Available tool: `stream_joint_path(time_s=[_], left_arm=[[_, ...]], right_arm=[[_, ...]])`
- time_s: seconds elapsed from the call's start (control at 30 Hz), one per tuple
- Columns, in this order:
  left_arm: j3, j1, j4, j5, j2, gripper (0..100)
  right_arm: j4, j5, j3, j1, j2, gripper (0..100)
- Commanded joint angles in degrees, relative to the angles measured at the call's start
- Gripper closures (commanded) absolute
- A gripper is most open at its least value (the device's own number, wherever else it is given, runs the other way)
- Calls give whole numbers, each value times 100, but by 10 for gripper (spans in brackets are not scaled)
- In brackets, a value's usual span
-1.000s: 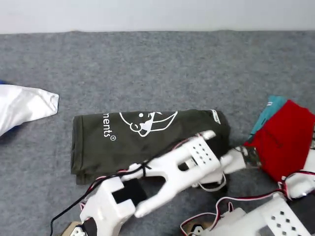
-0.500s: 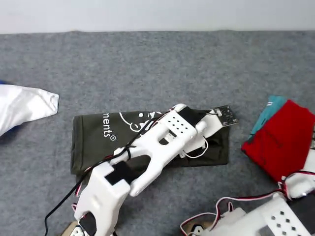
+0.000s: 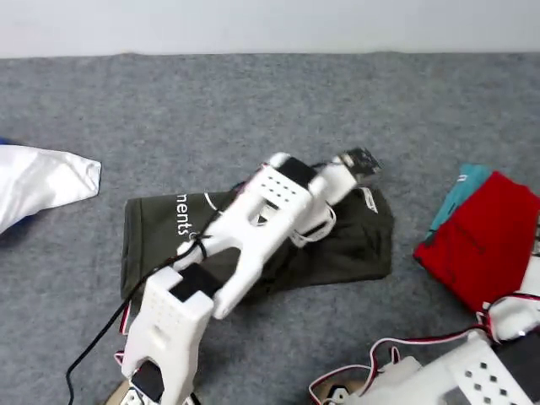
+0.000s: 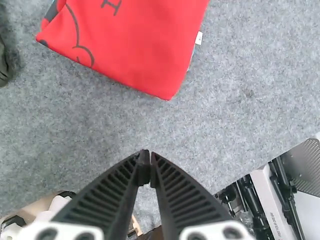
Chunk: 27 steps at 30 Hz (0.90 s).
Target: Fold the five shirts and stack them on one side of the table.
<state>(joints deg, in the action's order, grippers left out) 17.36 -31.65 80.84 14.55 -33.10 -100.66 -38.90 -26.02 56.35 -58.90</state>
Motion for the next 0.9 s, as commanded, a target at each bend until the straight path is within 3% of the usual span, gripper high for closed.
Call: stream_joint_path(time_s=[0.0,0.27,0.63,0.87], left_arm=[[277,237,35,220,26,841],[356,431,70,246,97,843],[1297,-413,1934,220,422,845],[505,-211,1732,255,114,886]], right_arm=[[-207,0,35,13,-48,987],[-207,0,35,13,-48,987],[-207,0,26,13,-57,987],[-207,0,26,31,-57,987]])
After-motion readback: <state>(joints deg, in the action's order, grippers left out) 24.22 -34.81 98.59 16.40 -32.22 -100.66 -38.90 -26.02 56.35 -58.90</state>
